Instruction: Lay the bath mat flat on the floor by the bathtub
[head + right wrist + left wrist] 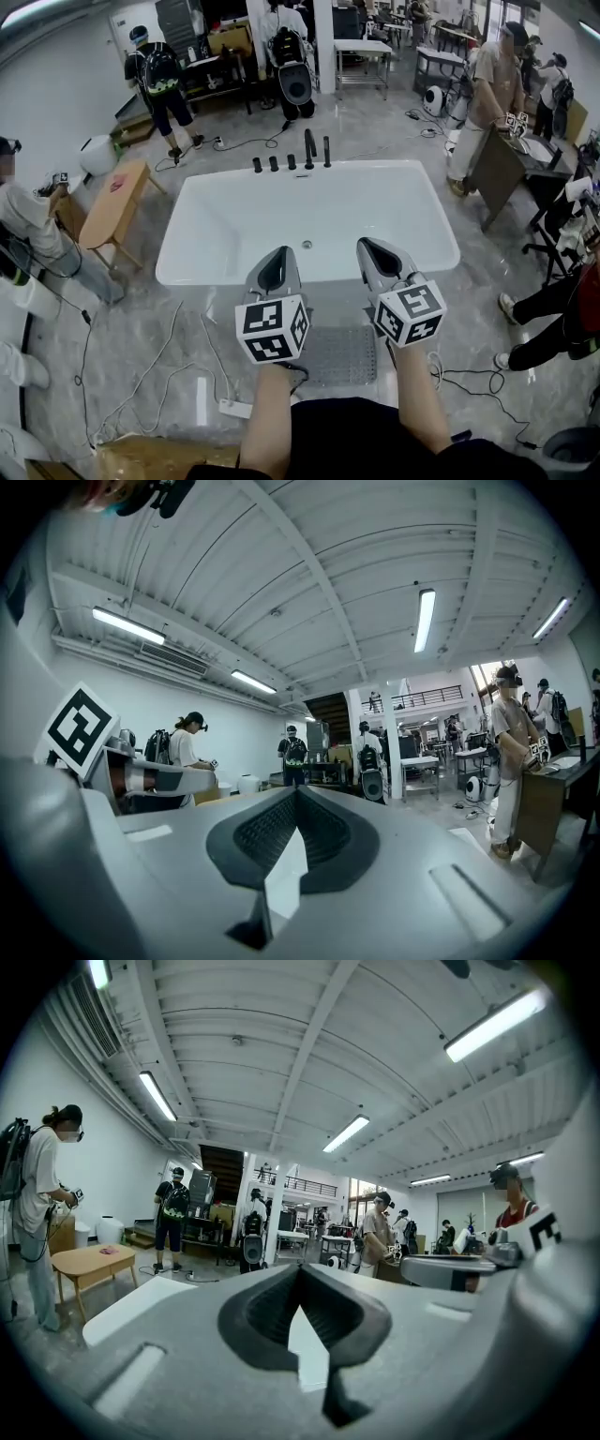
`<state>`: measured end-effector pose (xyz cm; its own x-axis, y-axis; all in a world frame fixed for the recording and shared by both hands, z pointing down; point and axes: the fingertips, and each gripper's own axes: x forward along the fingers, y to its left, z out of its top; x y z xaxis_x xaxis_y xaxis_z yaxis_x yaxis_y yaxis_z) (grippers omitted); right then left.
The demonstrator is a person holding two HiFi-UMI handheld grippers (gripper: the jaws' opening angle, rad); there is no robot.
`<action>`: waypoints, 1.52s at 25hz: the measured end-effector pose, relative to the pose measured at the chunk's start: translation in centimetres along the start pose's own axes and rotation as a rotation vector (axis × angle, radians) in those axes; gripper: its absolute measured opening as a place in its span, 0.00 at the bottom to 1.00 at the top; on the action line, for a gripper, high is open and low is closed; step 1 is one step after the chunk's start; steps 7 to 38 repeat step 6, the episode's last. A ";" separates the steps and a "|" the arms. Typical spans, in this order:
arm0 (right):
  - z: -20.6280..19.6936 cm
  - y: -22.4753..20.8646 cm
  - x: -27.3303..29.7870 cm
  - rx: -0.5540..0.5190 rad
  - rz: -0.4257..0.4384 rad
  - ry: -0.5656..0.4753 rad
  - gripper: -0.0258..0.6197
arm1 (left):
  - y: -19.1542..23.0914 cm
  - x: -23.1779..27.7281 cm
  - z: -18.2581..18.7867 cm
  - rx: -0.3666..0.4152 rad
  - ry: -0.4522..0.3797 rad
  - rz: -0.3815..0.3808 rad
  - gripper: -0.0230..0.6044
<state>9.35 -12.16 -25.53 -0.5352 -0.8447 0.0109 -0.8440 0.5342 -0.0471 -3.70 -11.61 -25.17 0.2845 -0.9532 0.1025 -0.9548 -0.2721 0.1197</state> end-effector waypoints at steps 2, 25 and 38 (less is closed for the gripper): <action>0.1 0.1 0.0 -0.003 0.002 -0.003 0.04 | 0.0 -0.1 0.1 0.003 -0.005 -0.002 0.04; 0.2 0.4 0.1 -0.008 0.005 -0.005 0.04 | -0.1 -0.1 0.2 0.005 -0.007 -0.007 0.04; 0.2 0.4 0.1 -0.008 0.005 -0.005 0.04 | -0.1 -0.1 0.2 0.005 -0.007 -0.007 0.04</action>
